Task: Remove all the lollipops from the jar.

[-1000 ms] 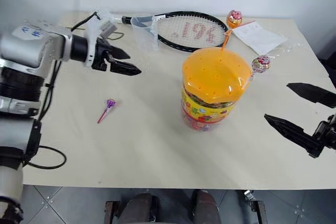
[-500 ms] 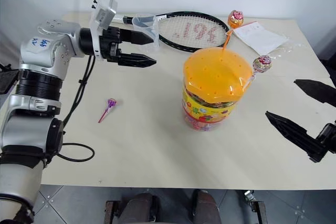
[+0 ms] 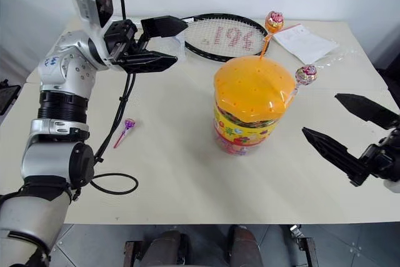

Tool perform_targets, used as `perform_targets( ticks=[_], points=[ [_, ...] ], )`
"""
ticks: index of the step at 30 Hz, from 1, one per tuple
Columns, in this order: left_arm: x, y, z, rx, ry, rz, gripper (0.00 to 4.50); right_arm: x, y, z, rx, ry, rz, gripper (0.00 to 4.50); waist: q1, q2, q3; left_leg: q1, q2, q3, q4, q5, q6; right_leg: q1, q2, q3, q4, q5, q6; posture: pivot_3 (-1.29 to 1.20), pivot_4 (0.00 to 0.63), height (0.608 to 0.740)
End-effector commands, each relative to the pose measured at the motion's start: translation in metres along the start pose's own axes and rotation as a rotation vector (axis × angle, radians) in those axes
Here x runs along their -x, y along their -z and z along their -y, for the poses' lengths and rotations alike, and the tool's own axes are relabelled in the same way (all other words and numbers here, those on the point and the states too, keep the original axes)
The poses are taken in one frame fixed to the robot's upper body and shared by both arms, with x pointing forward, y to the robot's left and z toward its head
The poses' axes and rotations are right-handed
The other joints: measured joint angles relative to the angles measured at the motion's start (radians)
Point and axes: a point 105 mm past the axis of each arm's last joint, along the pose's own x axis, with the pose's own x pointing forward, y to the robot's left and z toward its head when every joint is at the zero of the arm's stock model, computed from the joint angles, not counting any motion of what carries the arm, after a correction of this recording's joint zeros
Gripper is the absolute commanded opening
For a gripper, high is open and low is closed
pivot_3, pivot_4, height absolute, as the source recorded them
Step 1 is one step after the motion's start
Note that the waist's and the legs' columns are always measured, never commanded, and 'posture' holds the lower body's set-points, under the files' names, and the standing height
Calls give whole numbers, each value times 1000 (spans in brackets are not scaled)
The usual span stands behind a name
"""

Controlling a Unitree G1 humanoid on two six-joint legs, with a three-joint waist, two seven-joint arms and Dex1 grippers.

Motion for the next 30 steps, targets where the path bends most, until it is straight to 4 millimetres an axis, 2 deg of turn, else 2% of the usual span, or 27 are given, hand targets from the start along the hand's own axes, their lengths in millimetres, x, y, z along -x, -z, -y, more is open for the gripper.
perform_targets(
  ticks=[1, 9, 16, 20, 30],
  points=[
    [16, -3, 19, -34, 94, -58, 4481, -11, -3, 5, -10, -17, 33, 4500, -7, 0, 0, 0, 0, 0, 0, 0, 0, 0, 0, 0, 0, 0, 0, 0, 150, 740],
    [29, 4, 30, -5, 63, -109, 4481, -36, 0, 21, -50, -59, 51, 4500, -1, 0, 0, -1, 0, 0, 1, 0, 0, 0, -1, 0, 0, 0, 0, 0, 150, 740],
    [36, 7, 36, 0, 11, -126, 4481, -58, -5, 26, -22, -118, 69, 4500, -6, 0, 0, -1, 0, 0, 2, 0, 1, 0, 0, 0, 0, 0, 0, 0, 150, 740],
    [40, 8, 38, 2, -6, -130, 4500, -62, -8, 32, -12, -89, 68, 3543, -6, 0, 0, -1, 0, 0, 2, 0, 1, 0, 0, 0, 0, 0, 0, 0, 150, 740],
    [45, 11, 39, 1, -39, -131, 4500, -65, -24, 28, 42, -119, 67, 81, -6, 0, 0, -1, 1, 0, 2, 0, 1, 0, 0, 0, 0, 0, 0, 0, 150, 740]
  ],
)
